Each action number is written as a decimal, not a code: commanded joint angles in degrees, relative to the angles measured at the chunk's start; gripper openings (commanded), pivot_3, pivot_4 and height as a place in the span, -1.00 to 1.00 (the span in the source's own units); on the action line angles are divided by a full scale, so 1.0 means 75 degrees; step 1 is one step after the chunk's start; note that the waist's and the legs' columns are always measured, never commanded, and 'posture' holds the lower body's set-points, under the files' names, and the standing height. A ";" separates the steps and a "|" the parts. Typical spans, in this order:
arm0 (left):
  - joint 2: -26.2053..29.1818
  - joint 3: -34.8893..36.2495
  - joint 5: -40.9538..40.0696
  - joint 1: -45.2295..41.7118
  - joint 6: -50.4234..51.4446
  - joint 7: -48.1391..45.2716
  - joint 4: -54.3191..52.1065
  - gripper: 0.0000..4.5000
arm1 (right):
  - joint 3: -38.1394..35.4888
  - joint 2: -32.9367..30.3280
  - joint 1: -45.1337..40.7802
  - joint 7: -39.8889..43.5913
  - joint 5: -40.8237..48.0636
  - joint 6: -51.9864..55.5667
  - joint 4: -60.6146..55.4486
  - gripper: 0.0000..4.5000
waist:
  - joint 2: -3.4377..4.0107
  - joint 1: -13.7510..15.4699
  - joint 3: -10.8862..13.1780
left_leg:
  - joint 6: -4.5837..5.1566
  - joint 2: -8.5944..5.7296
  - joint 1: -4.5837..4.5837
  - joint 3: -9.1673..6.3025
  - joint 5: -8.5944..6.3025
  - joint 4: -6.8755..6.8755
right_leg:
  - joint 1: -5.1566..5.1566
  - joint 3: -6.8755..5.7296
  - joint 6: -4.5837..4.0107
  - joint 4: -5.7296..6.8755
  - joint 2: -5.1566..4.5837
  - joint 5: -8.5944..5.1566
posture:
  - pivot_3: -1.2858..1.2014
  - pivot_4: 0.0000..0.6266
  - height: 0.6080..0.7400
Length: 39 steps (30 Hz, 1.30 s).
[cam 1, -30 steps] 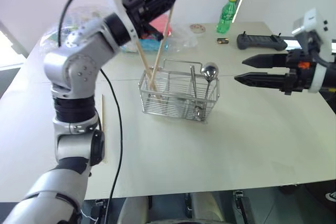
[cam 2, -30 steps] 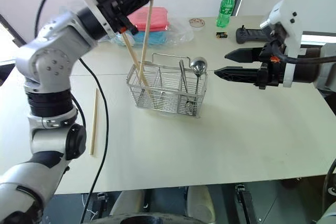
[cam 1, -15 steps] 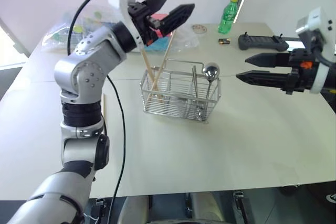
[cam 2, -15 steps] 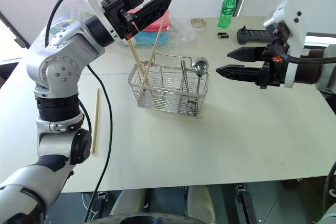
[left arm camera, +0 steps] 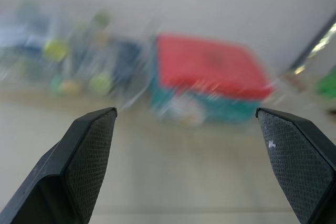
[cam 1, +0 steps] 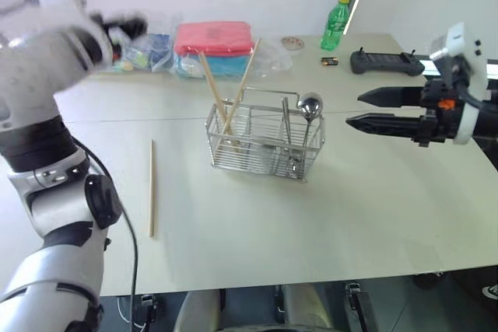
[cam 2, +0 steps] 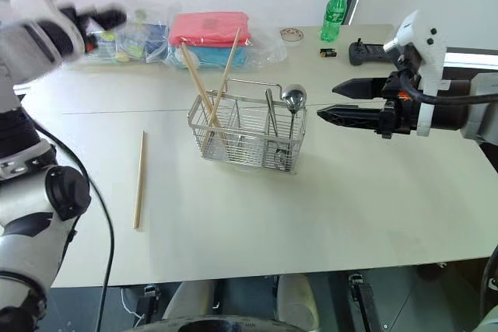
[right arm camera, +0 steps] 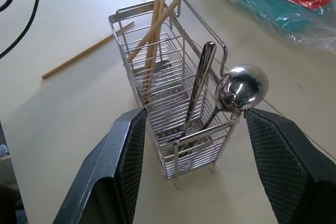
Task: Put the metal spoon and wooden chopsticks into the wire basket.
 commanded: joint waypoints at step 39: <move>-0.2203 0.0570 0.2871 0.1153 0.1197 0.0076 0.1159 0.50 | -0.0722 -0.0179 0.0459 -0.0399 0.0303 -0.0036 -0.0262 0.34 | 0.0015 0.0132 -0.0015 | -0.0014 -0.0005 0.0005 0.0003 0.0005 -0.0002 | -0.0002 0.0000 -0.0004 0.0003 -0.0008 0.0004 | 0.03 -0.52 0.38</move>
